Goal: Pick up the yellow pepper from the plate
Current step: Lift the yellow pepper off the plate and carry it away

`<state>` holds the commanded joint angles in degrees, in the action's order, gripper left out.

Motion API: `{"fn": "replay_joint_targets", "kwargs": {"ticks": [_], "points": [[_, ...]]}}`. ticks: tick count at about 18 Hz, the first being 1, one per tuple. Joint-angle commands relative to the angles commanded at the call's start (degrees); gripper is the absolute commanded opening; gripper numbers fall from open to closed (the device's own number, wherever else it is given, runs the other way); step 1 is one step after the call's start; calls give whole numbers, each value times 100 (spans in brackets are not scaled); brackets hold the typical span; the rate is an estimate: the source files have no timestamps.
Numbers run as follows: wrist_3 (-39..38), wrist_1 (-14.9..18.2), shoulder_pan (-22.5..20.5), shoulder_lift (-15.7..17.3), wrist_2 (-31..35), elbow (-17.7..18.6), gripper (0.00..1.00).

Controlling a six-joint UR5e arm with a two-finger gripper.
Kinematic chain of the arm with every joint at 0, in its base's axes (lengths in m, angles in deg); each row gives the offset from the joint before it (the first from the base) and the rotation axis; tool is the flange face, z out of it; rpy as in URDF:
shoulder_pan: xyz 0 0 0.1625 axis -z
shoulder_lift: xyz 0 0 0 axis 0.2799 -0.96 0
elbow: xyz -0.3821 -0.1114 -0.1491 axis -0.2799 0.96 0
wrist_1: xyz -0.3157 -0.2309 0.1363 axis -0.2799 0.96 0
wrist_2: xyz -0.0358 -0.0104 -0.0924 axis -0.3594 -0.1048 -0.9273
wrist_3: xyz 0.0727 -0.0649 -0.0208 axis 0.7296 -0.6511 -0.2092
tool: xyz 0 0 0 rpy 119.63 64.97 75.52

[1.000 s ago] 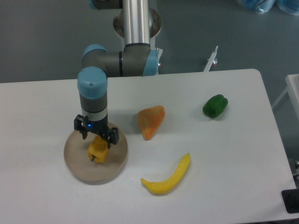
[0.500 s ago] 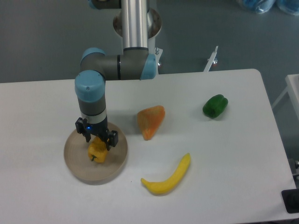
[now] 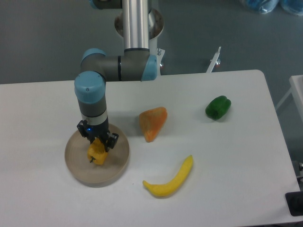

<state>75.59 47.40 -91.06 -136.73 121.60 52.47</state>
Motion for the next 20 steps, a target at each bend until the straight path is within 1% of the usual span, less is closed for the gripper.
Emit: {"fn": "replay_joint_targets", "kwargs": {"ticks": [3, 5, 7, 11, 15, 16, 18, 20], "points": [[210, 18, -9, 79, 61, -176, 60], [360, 44, -35, 202, 88, -263, 60], [378, 70, -140, 237, 97, -421, 60], [526, 132, -710, 237, 88, -834, 61], [1378, 158, -1387, 220, 149, -1098, 60], [1563, 149, -1571, 229, 176, -1116, 60], [2185, 149, -1941, 220, 167, -1134, 60], [2705, 141, -2231, 176, 176, -1143, 61]]}}
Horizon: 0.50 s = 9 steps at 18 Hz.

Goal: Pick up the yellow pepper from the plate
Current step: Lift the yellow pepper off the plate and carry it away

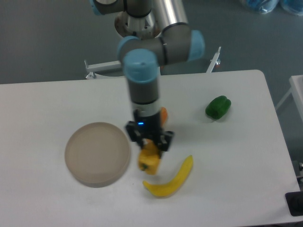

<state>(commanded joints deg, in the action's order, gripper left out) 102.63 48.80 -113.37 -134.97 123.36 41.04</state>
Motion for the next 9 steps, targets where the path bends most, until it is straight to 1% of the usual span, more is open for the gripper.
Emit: {"fn": "replay_joint_targets", "kwargs": {"ticks": [2, 4, 7, 9], "points": [[527, 0, -282, -9, -9, -26, 60], [871, 9, -475, -18, 0, 17, 60], [1022, 9, -660, -35, 0, 9, 60], [1101, 0, -704, -70, 0, -9, 60]]}}
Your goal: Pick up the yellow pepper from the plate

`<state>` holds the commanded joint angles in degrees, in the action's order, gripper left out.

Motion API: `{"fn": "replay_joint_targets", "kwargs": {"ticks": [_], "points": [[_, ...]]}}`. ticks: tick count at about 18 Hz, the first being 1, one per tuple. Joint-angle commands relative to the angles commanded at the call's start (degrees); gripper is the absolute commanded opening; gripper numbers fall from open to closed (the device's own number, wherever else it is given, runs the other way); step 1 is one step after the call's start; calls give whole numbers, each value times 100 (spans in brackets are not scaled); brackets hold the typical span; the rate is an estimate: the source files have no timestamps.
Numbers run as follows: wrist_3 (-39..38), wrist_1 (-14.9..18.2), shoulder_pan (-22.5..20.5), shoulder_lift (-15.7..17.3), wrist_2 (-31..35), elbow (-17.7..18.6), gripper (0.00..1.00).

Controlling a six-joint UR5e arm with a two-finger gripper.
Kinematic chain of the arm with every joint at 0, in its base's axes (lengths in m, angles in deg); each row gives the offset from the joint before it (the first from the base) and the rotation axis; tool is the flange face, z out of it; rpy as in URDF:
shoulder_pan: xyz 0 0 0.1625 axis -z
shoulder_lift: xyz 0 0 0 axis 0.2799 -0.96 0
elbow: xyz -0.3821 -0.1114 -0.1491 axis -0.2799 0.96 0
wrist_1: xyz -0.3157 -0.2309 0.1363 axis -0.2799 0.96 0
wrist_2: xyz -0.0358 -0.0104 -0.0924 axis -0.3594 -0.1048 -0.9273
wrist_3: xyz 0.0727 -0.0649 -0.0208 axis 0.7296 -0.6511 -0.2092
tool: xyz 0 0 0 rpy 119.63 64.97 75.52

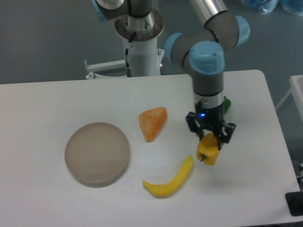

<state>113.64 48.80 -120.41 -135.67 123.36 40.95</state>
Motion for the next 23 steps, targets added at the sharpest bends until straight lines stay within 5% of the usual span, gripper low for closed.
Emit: {"fn": "replay_joint_targets", "kwargs": {"ticks": [23], "points": [[97, -70, -9, -167, -9, -132, 60]]}}
